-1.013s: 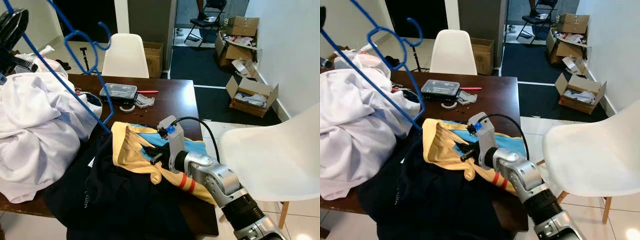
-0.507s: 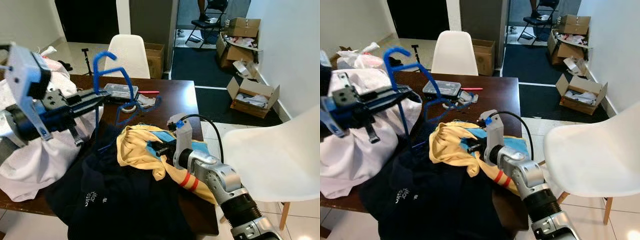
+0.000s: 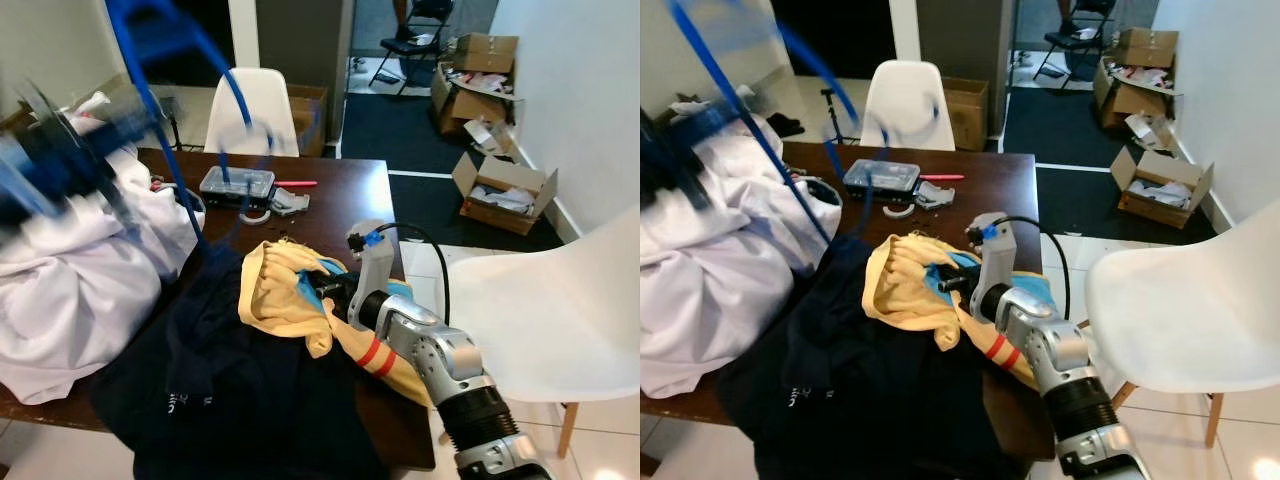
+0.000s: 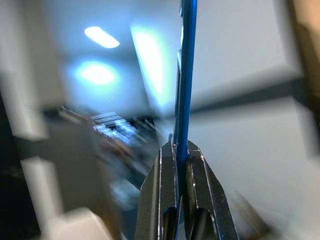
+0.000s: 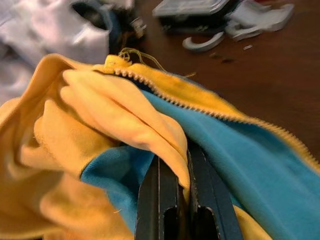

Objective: Hang hanger

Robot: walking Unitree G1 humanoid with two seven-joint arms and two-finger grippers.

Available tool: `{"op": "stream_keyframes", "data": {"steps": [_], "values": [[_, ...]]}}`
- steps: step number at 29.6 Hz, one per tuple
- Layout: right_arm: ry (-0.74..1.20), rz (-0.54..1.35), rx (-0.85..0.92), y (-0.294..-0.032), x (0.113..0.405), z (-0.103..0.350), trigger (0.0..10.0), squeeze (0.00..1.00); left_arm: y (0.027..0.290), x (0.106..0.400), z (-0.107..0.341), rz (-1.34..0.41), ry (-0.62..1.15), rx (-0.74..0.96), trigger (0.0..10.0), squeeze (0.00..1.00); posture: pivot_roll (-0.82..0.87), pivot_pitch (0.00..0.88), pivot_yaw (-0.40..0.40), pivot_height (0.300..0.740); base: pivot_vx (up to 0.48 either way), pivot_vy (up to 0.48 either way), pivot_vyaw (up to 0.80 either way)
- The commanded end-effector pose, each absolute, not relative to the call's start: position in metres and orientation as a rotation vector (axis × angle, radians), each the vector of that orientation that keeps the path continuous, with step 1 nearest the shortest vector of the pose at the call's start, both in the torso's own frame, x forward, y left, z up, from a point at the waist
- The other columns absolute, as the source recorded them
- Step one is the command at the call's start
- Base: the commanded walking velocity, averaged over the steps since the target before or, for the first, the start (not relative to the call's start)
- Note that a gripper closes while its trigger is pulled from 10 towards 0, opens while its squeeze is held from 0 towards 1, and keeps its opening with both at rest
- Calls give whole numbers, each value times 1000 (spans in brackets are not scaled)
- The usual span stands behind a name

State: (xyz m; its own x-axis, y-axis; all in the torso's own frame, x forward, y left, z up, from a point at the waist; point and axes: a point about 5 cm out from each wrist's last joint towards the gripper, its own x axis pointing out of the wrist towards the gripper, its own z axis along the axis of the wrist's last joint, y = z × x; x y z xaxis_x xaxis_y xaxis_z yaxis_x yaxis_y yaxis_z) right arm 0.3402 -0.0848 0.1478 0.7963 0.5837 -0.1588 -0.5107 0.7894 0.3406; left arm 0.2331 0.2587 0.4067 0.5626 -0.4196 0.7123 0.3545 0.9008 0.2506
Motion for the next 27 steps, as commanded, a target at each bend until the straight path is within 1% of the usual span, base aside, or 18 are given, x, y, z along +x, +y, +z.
{"op": "stream_keyframes", "data": {"steps": [1, 4, 5, 7, 9, 11, 12, 13, 15, 17, 18, 19, 20, 22, 23, 24, 25, 27], "values": [[204, 544, 331, -93, 349, 159, 0, 0, 281, 226, 419, -291, -927, 69, 10000, 0, 73, 49, -28, 740, 0, 0, 0], [87, 468, 367, -115, 372, 191, 0, 0, 301, 225, 418, -81, -926, 99, 10000, 0, 86, 41, -55, 740, 0, 0, 0], [87, 468, 367, -115, 372, 191, 0, 0, 301, 225, 418, -81, -926, 99, 10000, 0, 86, 41, -55, 740, 0, 0, 0], [9, 439, 354, -126, 387, 218, 0, 0, 305, 229, 407, -9, -881, 102, 10000, 0, 99, 36, -75, 740, 0, 0, 0], [-35, 425, 346, -131, 396, 236, 0, 0, 304, 233, 398, 13, -855, 96, 10000, 0, 106, 31, -84, 740, 0, 0, 0], [-35, 425, 346, -131, 396, 236, 0, 0, 304, 233, 398, 13, -855, 96, 10000, 0, 106, 31, -84, 740, 0, 0, 0], [-114, 400, 331, -135, 407, 269, 0, 0, 297, 241, 383, 27, -805, 103, 10000, 0, 121, 21, -110, 740, 0, 0, 0], [-114, 400, 331, -135, 407, 269, 0, 0, 297, 241, 383, 27, -805, 103, 10000, 0, 121, 21, -110, 740, 0, 0, 0], [-304, 407, 337, -128, 415, 350, 0, 0, 282, 250, 361, 38, -741, 110, 10000, 0, 149, 8, -154, 740, 0, 0, 0], [-304, 407, 337, -128, 415, 350, 0, 0, 282, 250, 361, 38, -741, 110, 10000, 0, 149, 8, -154, 740, 0, 0, 0], [-417, 462, 367, -116, 409, 396, 0, 0, 277, 250, 356, 40, -735, 103, 10000, 0, 165, 3, -168, 740, 0, 0, 0], [-417, 462, 367, -116, 409, 396, 0, 0, 277, 250, 356, 40, -735, 103, 10000, 0, 165, 3, -168, 740, 0, 0, 0], [-530, 549, 421, -100, 396, 440, 0, 0, 275, 250, 355, 46, -740, 96, 10000, 0, 185, 0, -177, 740, 0, 0, 0], [-530, 549, 421, -100, 396, 440, 0, 0, 275, 250, 355, 46, -740, 96, 10000, 0, 185, 0, -177, 740, 0, 0, 0], [-629, 630, 465, -87, 379, 478, 0, 0, 274, 249, 355, 52, -748, 93, 10000, 0, 198, 0, -184, 740, 0, 0, 0], [-629, 630, 465, -87, 379, 478, 0, 0, 274, 249, 355, 52, -748, 93, 10000, 0, 198, 0, -184, 740, 0, 0, 0], [-715, 708, 506, -75, 361, 509, 0, 0, 272, 248, 356, 53, -753, 95, 10000, 0, 220, 0, -199, 740, 0, 0, 0], [-715, 708, 506, -75, 361, 509, 0, 0, 272, 248, 356, 53, -753, 95, 10000, 0, 220, 0, -199, 740, 0, 0, 0]]}}
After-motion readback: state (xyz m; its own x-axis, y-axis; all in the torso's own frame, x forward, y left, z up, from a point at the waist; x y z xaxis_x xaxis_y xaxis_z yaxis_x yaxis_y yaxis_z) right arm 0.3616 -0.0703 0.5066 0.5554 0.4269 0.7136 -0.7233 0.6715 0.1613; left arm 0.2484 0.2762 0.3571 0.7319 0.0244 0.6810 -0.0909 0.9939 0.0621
